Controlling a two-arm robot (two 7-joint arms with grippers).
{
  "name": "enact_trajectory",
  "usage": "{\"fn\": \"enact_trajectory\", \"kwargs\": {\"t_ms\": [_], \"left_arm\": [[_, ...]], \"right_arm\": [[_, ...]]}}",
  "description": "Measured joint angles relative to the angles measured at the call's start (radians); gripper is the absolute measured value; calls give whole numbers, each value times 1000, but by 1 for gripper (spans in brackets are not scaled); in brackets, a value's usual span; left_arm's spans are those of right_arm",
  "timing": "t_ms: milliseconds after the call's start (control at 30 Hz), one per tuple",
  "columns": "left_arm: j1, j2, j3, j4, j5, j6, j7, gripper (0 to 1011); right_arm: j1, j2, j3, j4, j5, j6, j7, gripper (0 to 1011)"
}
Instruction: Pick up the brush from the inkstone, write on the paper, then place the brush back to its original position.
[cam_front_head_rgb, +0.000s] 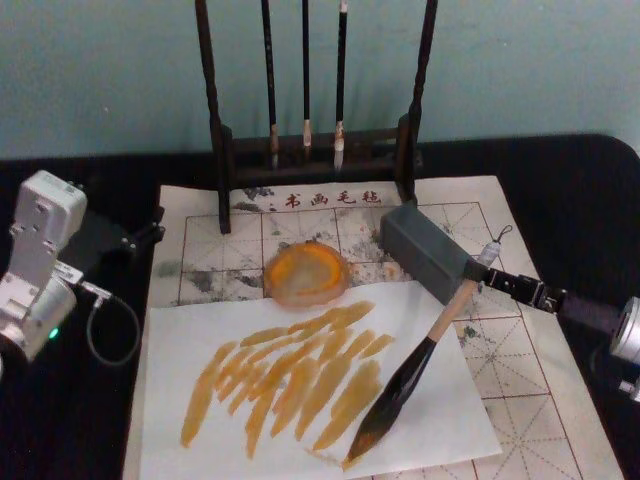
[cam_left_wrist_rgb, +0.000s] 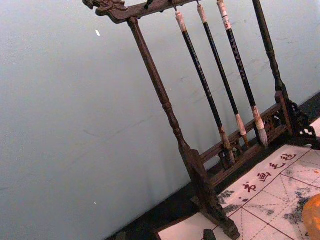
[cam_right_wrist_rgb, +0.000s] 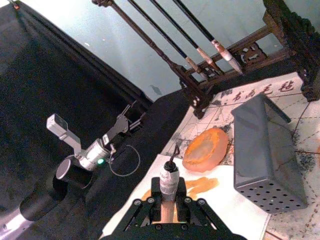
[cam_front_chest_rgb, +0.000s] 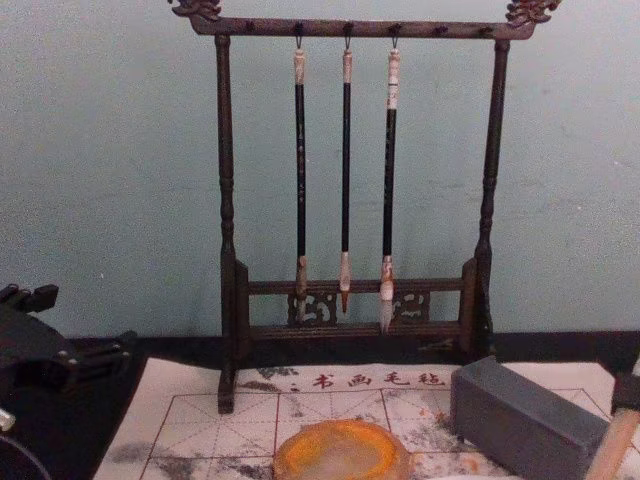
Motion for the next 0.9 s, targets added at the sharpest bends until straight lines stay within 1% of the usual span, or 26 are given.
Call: {"fn": "enact_trajectory", "kwargs": {"t_ms": [233,900], "left_arm": [[0,0,0,0,0,0,0,1001],[0,0,0,0,0,0,0,1001]], "right_arm": [[1,-2,9,9,0,-5,-8,184],[-4,-12,53,33,10,-25,-32,184]]}}
